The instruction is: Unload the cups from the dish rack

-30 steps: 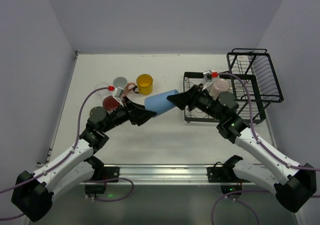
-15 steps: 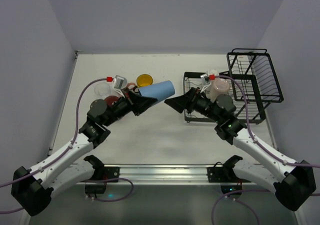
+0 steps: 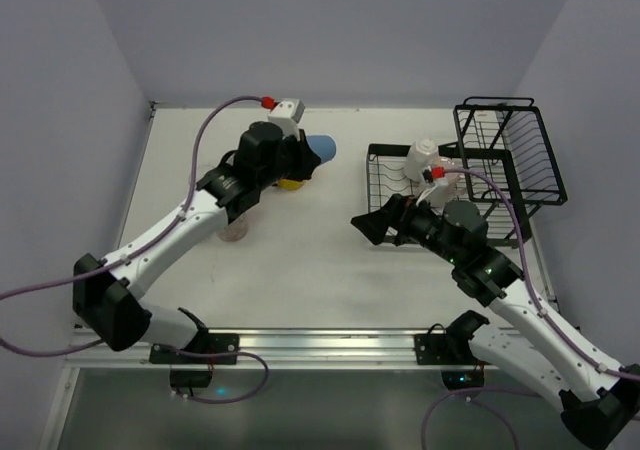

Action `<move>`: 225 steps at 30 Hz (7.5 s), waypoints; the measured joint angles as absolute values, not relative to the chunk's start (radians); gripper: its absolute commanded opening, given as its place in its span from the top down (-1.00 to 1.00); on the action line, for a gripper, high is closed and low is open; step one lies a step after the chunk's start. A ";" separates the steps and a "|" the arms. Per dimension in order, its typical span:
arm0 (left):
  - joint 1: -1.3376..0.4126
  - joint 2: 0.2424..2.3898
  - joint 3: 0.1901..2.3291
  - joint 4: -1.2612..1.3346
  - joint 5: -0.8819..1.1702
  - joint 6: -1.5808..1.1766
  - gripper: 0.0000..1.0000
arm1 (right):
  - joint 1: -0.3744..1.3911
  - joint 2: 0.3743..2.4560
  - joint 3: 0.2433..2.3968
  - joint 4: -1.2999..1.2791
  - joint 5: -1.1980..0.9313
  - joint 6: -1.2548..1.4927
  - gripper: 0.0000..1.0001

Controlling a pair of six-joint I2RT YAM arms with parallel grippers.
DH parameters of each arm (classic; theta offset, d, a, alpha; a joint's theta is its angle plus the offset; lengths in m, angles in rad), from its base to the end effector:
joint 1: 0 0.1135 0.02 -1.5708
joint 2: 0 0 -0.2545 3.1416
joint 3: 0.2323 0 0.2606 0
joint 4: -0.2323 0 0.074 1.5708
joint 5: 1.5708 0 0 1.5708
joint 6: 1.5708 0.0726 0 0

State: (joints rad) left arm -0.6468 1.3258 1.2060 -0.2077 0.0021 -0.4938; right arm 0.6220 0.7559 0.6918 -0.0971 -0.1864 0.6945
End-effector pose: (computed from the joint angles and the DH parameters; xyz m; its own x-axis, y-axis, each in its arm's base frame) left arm 0.2840 -0.2147 0.3425 -0.5124 -0.2070 -0.8334 0.4104 0.7935 -0.4494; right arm 0.1833 0.1480 0.3084 -0.5618 0.3711 -0.7394 -0.4707 0.5916 0.6546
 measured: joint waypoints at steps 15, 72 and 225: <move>-0.669 2.053 1.918 -0.677 -0.171 -0.321 1.00 | 0.623 0.511 0.685 -0.405 -0.096 0.599 -0.98; -0.615 2.313 2.263 -0.801 -0.210 -0.300 0.01 | 0.623 0.490 0.680 -0.417 -0.120 0.556 -0.98; -0.802 1.711 1.268 0.504 0.045 -0.498 1.00 | 0.623 0.358 0.598 -0.115 0.007 0.762 -0.95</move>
State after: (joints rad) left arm -0.8024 1.7111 1.2682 0.5037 0.0448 -0.4984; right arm 0.6228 0.3584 0.5980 -0.1150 0.0067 0.7624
